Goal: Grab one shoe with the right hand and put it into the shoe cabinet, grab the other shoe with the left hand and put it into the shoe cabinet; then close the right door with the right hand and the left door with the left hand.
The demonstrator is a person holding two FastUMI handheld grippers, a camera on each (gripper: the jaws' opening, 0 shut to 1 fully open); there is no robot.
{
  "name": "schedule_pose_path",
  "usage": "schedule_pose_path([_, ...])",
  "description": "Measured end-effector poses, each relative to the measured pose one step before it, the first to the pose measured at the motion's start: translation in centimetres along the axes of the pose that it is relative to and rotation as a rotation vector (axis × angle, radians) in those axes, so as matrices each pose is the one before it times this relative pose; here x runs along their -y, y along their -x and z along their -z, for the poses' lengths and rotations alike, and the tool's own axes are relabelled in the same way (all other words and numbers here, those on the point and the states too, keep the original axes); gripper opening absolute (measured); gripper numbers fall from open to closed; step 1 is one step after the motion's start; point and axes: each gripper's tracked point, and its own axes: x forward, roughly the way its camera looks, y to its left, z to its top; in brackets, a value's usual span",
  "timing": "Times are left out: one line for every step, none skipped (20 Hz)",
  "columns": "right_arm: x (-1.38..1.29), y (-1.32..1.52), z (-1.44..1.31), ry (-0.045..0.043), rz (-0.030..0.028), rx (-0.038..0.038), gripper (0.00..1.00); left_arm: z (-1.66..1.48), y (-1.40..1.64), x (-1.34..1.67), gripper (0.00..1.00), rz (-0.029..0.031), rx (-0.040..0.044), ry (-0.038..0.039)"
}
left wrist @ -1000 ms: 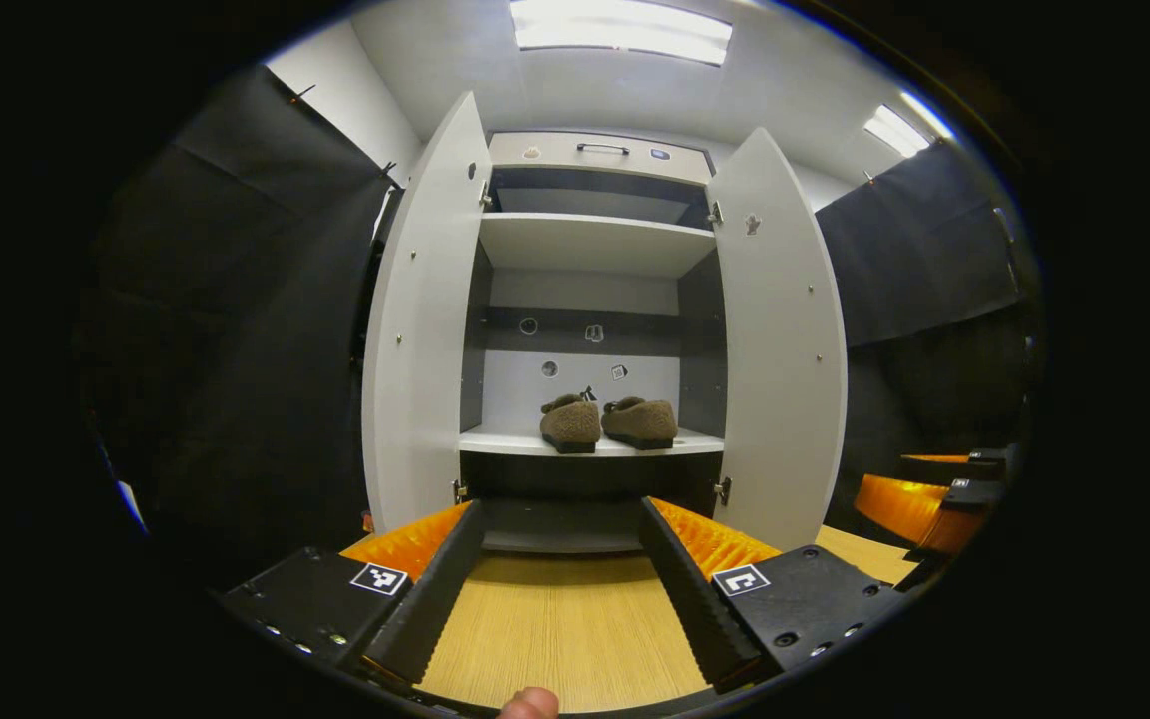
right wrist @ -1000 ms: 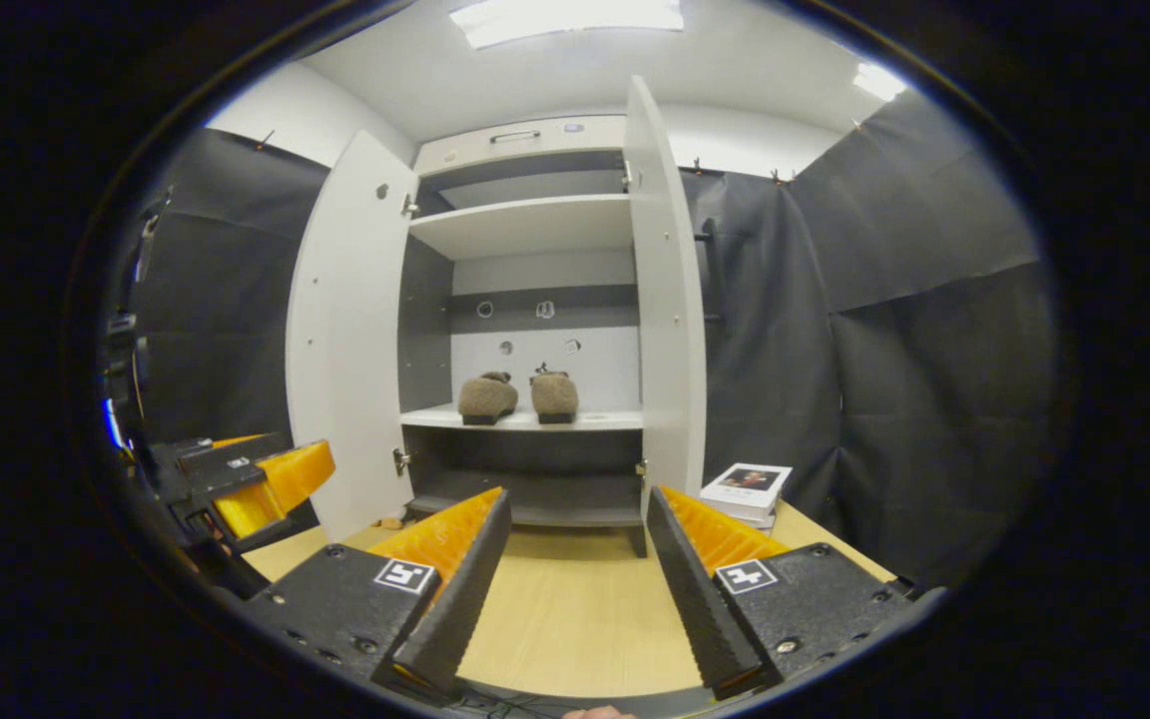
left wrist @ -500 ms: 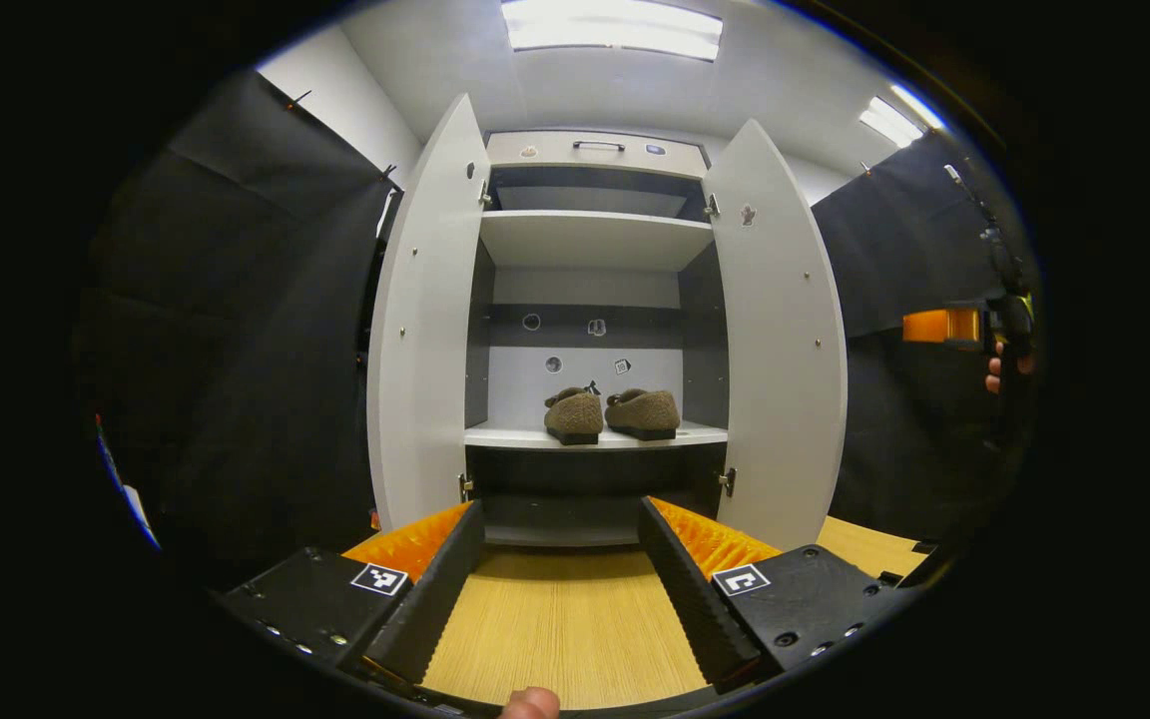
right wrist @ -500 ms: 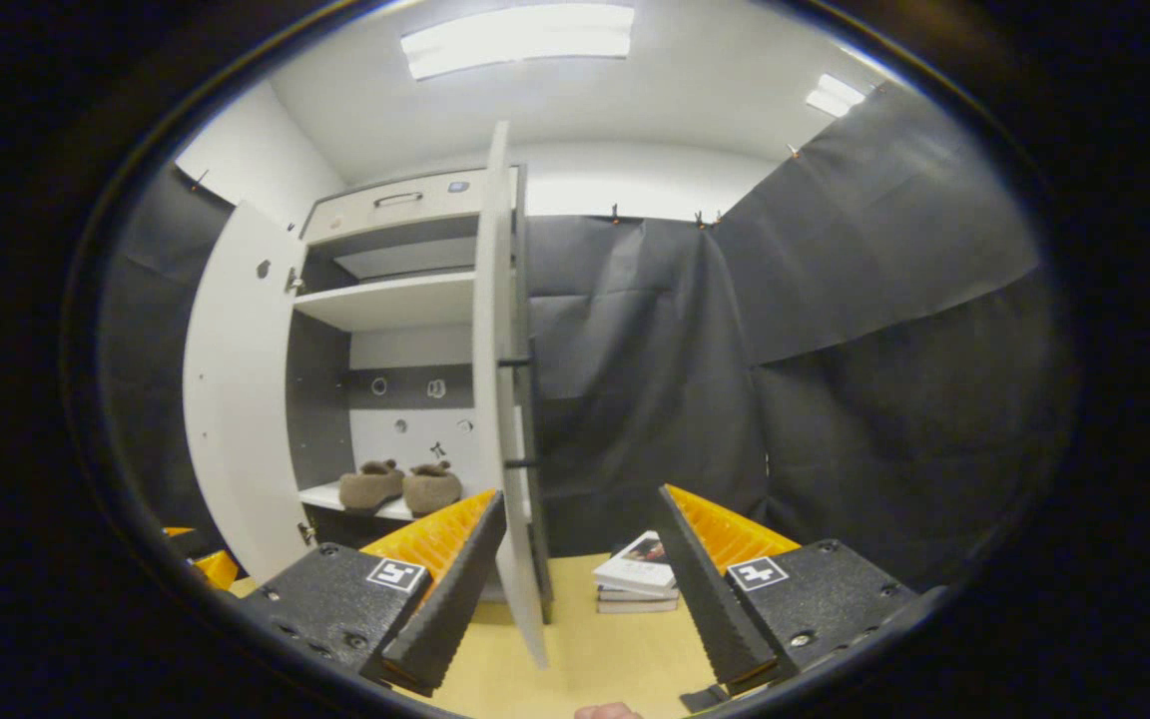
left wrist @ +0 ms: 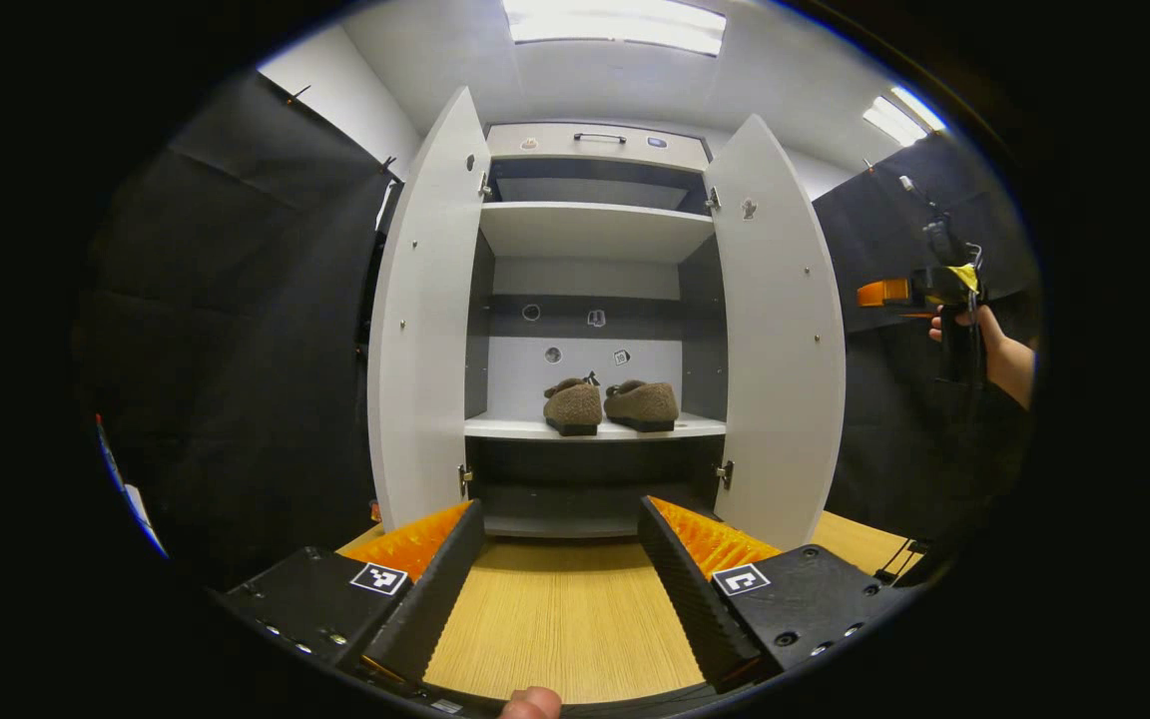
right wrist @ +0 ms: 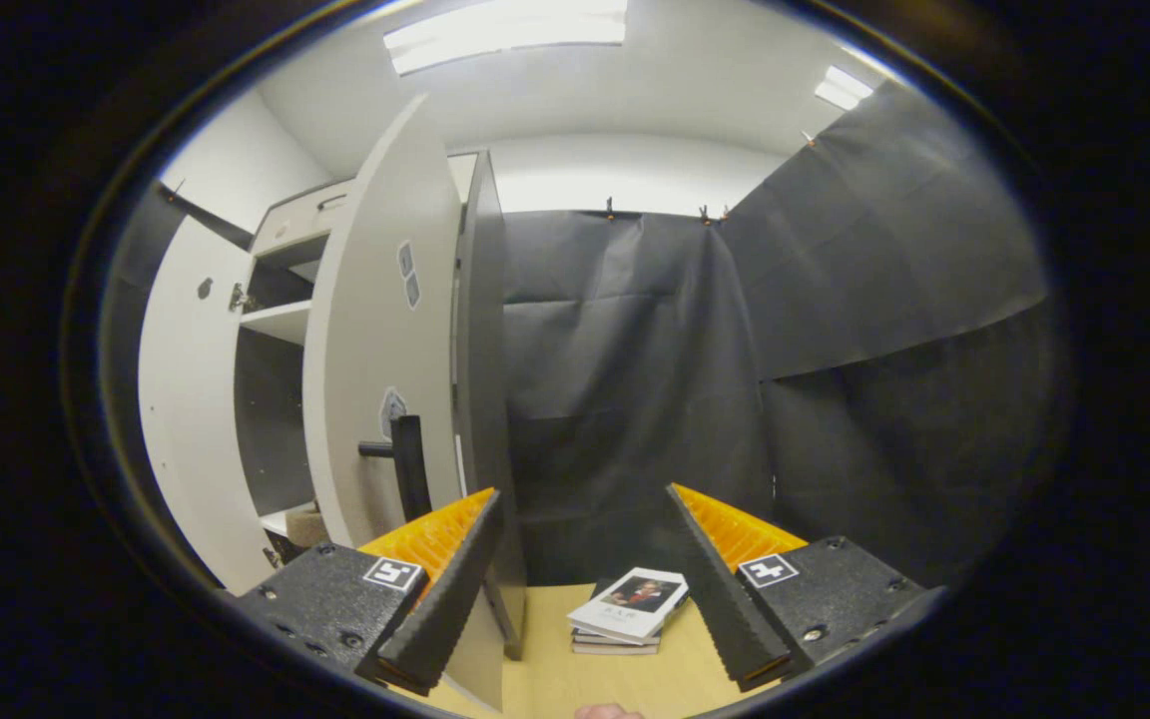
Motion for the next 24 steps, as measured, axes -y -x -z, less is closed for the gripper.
schedule_pose_path([-0.202,-0.662,-0.086,0.00561,-0.00426,0.00029,1.0,-0.097,0.028,-0.078,0.95,-0.00677,0.00115,-0.00614])
schedule_pose_path([-0.143,-0.556,0.071,0.00449,0.00493,-0.00369,0.97,-0.038,-0.062,-0.123,0.95,-0.00401,0.00029,-0.00005])
schedule_pose_path([-0.093,-0.528,0.001,-0.00412,-0.00113,-0.00163,1.0,0.107,0.122,0.0,0.95,-0.00108,0.00056,0.00725])
schedule_pose_path([-0.465,-0.283,-0.124,-0.00399,-0.0104,-0.00215,0.97,0.009,0.006,0.034,0.95,0.0016,-0.00288,0.00624])
schedule_pose_path([-0.383,-0.3,0.01,0.00287,-0.00432,-0.00049,0.97,0.036,0.006,0.053,0.95,-0.00006,-0.00245,0.00248])
schedule_pose_path([-0.151,-0.259,0.092,0.00723,-0.00018,-0.00171,0.97,-0.051,-0.061,-0.132,0.95,0.00015,0.00115,0.00056])
schedule_pose_path([-0.334,-0.232,0.055,0.00215,-0.00672,-0.00184,0.97,-0.032,-0.06,-0.046,0.95,0.00342,-0.00073,-0.00025])
schedule_pose_path([-0.535,-0.103,0.061,0.00184,-0.01088,-0.00403,0.97,0.072,0.092,-0.108,0.95,-0.00064,0.00039,-0.00099])
schedule_pose_path([0.003,-0.102,0.131,0.01229,0.00911,-0.00628,0.97,-0.081,-0.047,-0.163,0.95,-0.00129,0.00174,-0.00196])
schedule_pose_path([0.184,0.063,-0.036,0.00903,0.00457,0.00508,0.96,-0.096,-0.054,-0.057,0.95,-0.00013,0.00229,-0.00047])
schedule_pose_path([0.015,-0.025,-0.188,0.00123,0.00397,0.00719,0.99,0.061,-0.116,-0.144,0.95,0.0013,-0.00021,0.00078])
schedule_pose_path([-0.202,-0.071,0.016,-0.00603,0.00113,0.00135,0.99,0.091,-0.111,-0.091,0.95,0.00115,-0.00096,0.00385])
schedule_pose_path([-0.425,0.014,0.124,-0.01549,-0.01561,-0.00779,0.96,0.038,0.028,-0.019,0.95,0.00409,0.0001,0.00443])
schedule_pose_path([-0.18,0.064,0.086,-0.01444,-0.00945,-0.00149,0.98,-0.024,-0.032,-0.015,0.95,-0.00039,0.00145,-0.00351])
schedule_pose_path([-0.184,0.028,0.088,-0.00862,-0.007,-0.00069,0.9,-0.118,-0.024,-0.103,0.95,-0.00157,0.00778,-0.01507])
schedule_pose_path([0.091,0.164,0.167,-0.00292,-0.00057,0.00034,0.95,0.043,-0.058,0.084,0.95,0.00622,0.00736,-0.00509])
schedule_pose_path([-0.029,0.024,-0.15,-0.00237,0.00325,0.00342,0.95,0.008,0.045,0.283,0.95,0.01272,0.00262,0.00707])
schedule_pose_path([-0.021,0.099,0.183,-0.00018,0.00459,-0.00396,0.95,0.067,-0.084,0.208,0.95,0.01115,0.00142,0.01009])
schedule_pose_path([-0.217,0.112,-0.012,-0.00253,0.00158,-0.0007,0.89,-0.018,-0.003,0.069,0.95,0.00612,0.00149,0.00762])
schedule_pose_path([-0.616,0.065,0.137,0.00379,-0.00492,-0.002,0.95,-0.01,-0.077,-0.123,0.95,0.00256,-0.00101,0.00511])
schedule_pose_path([-0.633,0.087,0.025,0.00279,-0.00806,0.00094,0.95,0.209,-0.11,-0.237,0.95,0.00069,-0.00478,0.00591])
schedule_pose_path([-0.546,0.063,-0.079,0.00496,-0.00813,0.00169,0.95,0.274,-0.027,-0.163,0.95,0.00084,-0.00716,0.00646])
schedule_pose_path([-0.701,0.076,0.031,0.01072,-0.0085,-0.00128,0.94,0.314,-0.055,-0.29,0.95,-0.0021,-0.01059,0.00551])
schedule_pose_path([-0.711,0.156,0.037,0.00997,-0.01005,0.00128,0.94,0.303,-0.17,-0.431,0.95,-0.00559,-0.00964,0.00516])
